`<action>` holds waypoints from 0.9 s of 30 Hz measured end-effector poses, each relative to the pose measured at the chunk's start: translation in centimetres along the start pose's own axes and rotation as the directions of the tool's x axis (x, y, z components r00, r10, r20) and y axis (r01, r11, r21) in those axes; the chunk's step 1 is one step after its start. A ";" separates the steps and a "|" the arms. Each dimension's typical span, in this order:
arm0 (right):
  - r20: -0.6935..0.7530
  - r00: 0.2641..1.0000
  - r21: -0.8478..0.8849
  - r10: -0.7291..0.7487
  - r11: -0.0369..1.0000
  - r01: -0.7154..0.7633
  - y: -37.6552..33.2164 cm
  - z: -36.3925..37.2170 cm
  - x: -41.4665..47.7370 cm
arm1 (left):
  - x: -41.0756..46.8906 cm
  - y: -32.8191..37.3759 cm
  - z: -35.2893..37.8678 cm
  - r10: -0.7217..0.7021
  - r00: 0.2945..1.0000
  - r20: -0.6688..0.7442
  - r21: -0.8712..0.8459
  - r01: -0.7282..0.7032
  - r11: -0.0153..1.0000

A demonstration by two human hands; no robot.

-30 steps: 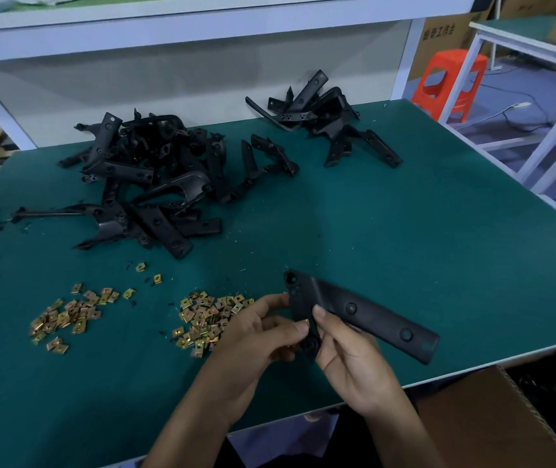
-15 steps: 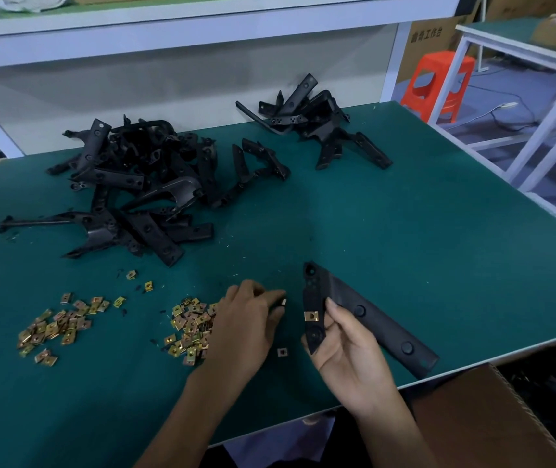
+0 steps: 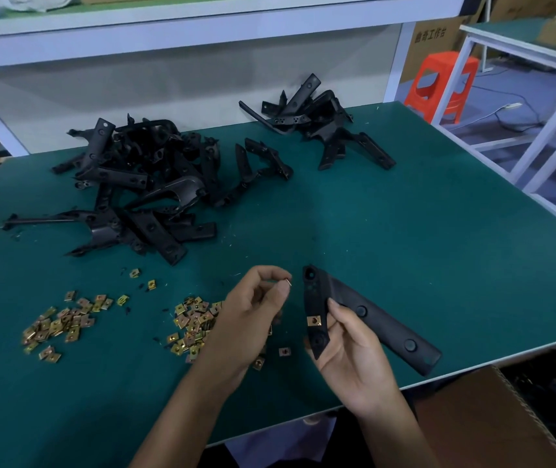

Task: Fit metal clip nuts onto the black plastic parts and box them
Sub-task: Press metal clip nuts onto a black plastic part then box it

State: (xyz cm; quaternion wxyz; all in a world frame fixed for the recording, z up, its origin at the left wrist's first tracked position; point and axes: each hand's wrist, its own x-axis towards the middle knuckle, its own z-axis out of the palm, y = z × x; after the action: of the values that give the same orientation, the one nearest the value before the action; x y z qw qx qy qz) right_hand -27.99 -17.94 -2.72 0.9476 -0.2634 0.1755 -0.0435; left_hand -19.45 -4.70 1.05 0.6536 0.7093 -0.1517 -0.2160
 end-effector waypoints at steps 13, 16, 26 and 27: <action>-0.030 0.999 -0.047 0.023 0.999 -0.024 0.1 -0.3 0.3 | 0.0 0.2 0.7 -0.171 0.985 0.015 -0.301 0.167 0.939; -0.034 0.999 -0.035 0.025 0.999 -0.027 0.1 -0.2 0.2 | 0.0 0.4 1.2 -0.187 0.982 0.015 -0.362 0.180 0.915; -0.036 0.999 -0.071 -0.018 0.997 0.015 0.3 -0.5 0.3 | -0.4 0.7 2.3 -0.273 0.962 0.025 -0.442 0.256 0.860; -0.029 0.999 -0.084 -0.033 0.996 0.030 0.3 -0.5 0.3 | -0.6 0.7 2.4 -0.269 0.962 0.041 -0.454 0.258 0.853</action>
State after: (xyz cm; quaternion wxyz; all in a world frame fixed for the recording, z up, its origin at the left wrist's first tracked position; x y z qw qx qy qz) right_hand -27.87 -17.95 -3.42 0.9322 -0.3047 0.1875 -0.0551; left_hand -21.12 -6.55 1.65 0.7672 0.5531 0.0095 -0.3246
